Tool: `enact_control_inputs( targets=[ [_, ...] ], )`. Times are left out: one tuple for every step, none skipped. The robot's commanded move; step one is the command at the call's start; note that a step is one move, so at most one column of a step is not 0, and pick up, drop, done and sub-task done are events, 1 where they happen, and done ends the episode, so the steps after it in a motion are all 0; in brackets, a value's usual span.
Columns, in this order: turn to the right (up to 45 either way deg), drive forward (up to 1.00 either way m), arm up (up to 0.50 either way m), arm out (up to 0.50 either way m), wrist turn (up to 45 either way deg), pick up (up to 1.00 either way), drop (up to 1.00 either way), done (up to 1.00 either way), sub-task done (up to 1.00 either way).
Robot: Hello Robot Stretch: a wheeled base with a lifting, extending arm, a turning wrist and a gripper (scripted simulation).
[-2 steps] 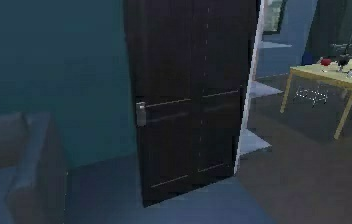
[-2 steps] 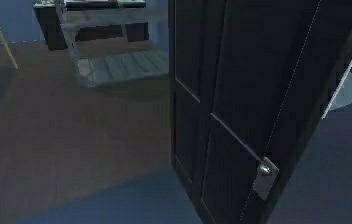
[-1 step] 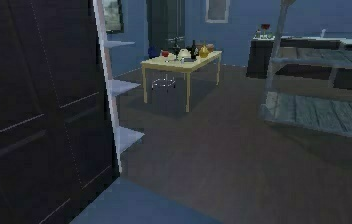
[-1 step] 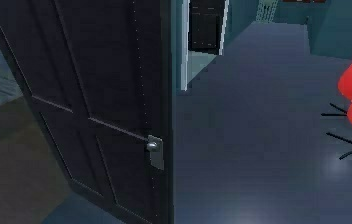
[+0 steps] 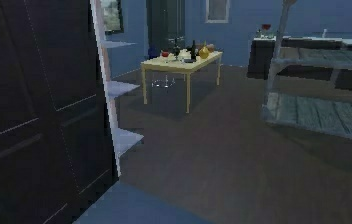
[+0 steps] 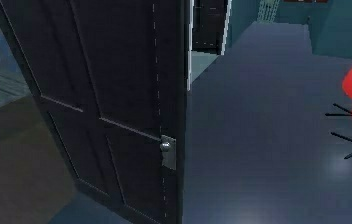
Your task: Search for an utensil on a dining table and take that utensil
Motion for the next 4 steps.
enact_control_inputs(
  targets=[
    [9.0, 0.00, 0.00, 0.00, 0.0, 0.00, 0.00, 0.00, 0.00],
    [3.0, 0.00, 0.00, 0.00, 0.0, 0.00, 0.00, 0.00, 0.00],
    [0.0, 1.00, 0.00, 0.00, 0.0, 0.00, 0.00, 0.00, 0.00],
    [0.0, 1.00, 0.00, 0.00, 0.0, 0.00, 0.00, 0.00, 0.00]
  ],
)
